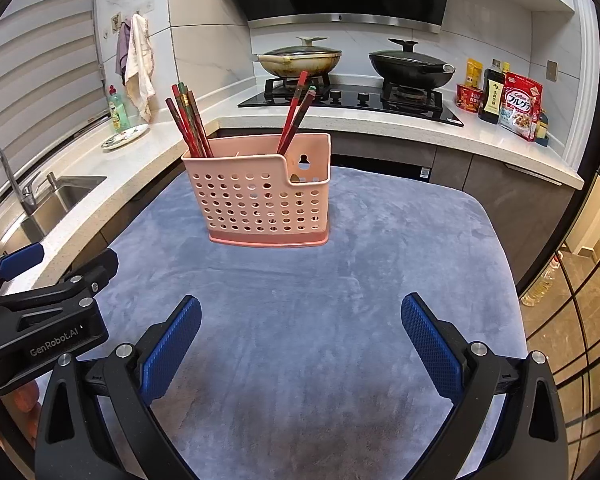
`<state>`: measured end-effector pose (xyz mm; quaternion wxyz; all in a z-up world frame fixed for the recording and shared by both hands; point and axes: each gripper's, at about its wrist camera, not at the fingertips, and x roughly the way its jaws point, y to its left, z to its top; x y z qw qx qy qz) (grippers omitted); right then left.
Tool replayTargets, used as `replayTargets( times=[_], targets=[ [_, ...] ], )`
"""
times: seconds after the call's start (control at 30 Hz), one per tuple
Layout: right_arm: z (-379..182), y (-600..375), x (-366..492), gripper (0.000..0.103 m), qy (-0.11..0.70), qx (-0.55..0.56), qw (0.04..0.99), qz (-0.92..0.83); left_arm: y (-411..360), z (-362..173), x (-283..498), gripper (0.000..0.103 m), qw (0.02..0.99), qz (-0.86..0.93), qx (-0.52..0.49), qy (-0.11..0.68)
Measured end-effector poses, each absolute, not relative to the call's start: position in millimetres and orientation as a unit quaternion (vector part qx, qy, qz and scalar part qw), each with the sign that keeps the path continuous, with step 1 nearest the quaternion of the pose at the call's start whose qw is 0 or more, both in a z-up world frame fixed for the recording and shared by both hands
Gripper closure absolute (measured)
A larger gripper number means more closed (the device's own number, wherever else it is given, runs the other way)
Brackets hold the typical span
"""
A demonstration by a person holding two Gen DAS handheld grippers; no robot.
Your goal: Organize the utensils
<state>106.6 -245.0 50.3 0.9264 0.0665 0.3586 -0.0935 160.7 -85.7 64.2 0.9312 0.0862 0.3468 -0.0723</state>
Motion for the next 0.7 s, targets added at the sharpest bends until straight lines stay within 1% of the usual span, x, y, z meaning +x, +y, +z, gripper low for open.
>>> replayTargets(
  times=[0.7],
  targets=[
    [49.6, -246.3, 107.5, 0.006, 0.358, 0.066, 0.926, -0.096, -84.4, 63.9, 162.3, 0.008, 0.931, -0.072, 0.087, 0.348]
  ],
)
